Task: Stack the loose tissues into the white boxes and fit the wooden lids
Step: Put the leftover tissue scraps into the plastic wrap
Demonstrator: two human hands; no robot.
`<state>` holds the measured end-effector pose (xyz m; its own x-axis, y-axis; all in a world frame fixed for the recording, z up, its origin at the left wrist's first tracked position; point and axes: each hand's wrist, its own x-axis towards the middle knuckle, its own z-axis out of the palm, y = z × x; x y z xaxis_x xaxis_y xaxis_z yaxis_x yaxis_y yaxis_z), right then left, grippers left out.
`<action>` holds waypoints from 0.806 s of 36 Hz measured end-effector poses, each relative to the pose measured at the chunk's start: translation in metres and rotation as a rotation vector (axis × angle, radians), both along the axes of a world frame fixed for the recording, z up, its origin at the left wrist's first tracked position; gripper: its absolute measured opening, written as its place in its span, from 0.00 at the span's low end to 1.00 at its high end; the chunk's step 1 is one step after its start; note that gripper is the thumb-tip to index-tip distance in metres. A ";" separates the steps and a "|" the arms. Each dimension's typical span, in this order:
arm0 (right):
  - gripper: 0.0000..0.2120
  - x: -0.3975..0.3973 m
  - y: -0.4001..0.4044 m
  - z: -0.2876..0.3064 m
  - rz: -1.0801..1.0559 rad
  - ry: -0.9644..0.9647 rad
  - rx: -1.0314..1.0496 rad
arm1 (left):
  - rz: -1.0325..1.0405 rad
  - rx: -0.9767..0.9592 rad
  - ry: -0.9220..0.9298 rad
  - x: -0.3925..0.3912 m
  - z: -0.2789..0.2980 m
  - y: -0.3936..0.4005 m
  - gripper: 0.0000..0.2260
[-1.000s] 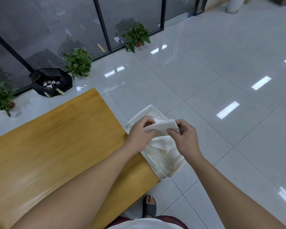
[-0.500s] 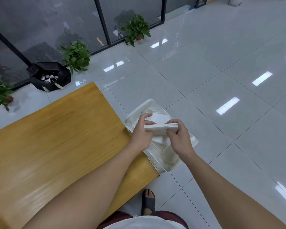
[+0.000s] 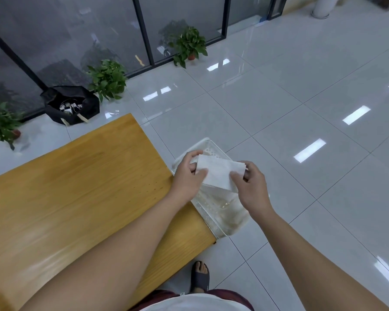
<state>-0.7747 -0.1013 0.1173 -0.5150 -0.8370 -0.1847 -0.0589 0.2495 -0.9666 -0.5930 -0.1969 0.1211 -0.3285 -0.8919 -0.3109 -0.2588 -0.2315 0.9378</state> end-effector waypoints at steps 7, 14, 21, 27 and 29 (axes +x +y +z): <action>0.26 0.023 -0.010 0.013 0.173 -0.128 0.079 | -0.090 0.098 -0.098 0.030 0.015 0.001 0.28; 0.33 0.049 -0.013 0.017 0.388 -0.024 0.073 | -0.124 -0.005 -0.149 0.077 0.023 0.008 0.39; 0.27 0.086 -0.033 0.027 0.474 -0.033 -0.062 | 0.011 -0.148 -0.147 0.136 0.030 0.011 0.25; 0.13 0.147 -0.059 0.031 0.632 0.010 -0.052 | 0.173 -0.131 -0.174 0.211 0.029 0.024 0.14; 0.12 0.174 -0.068 0.033 0.688 0.019 -0.059 | 0.219 -0.120 -0.168 0.240 0.030 0.031 0.15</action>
<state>-0.6004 -0.1691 0.1502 0.1346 -0.9830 -0.1249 -0.2016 0.0962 -0.9747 -0.3525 -0.1657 0.1511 -0.0768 -0.9695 -0.2327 -0.3684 -0.1893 0.9102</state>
